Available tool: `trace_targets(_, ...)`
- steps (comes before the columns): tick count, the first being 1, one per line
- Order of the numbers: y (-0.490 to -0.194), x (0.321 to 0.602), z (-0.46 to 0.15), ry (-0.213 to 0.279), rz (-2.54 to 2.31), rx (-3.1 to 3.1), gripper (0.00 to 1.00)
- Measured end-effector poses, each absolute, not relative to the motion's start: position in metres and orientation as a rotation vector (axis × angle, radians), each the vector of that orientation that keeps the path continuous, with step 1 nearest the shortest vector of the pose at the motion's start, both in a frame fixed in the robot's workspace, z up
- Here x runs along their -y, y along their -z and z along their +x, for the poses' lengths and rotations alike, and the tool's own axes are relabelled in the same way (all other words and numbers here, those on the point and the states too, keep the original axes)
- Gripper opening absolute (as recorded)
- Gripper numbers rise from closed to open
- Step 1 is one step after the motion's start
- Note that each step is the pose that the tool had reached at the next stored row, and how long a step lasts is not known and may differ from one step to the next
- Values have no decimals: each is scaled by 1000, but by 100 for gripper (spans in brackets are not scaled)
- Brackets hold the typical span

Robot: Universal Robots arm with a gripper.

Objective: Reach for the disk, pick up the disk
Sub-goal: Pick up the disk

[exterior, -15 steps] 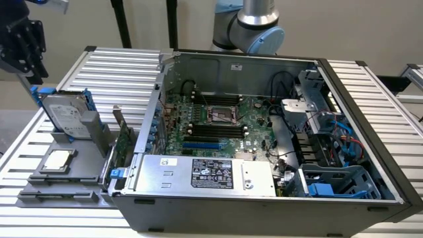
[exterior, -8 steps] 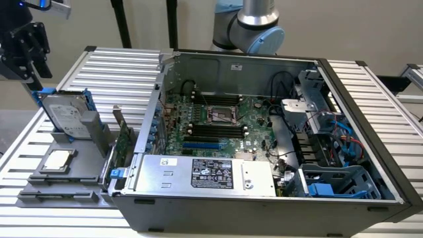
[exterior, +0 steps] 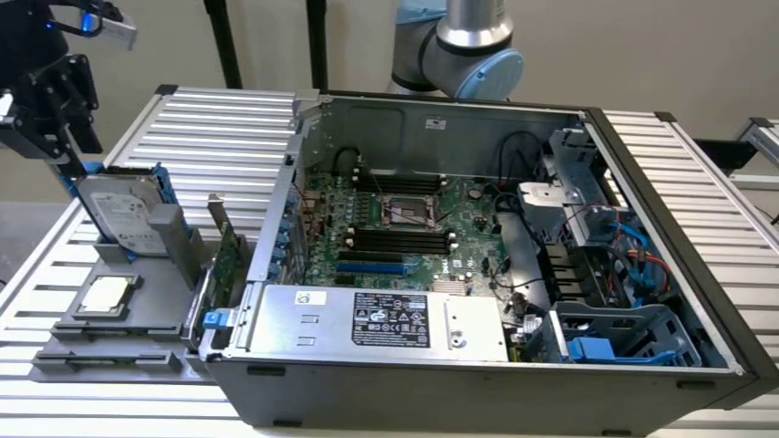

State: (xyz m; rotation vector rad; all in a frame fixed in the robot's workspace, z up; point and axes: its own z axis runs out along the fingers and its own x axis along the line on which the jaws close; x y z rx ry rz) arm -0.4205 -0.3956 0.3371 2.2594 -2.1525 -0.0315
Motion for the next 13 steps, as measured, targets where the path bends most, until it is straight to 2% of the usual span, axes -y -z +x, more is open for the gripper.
trace_targets(13, -313, 396, -424, 29, 2261, 2154, 48)
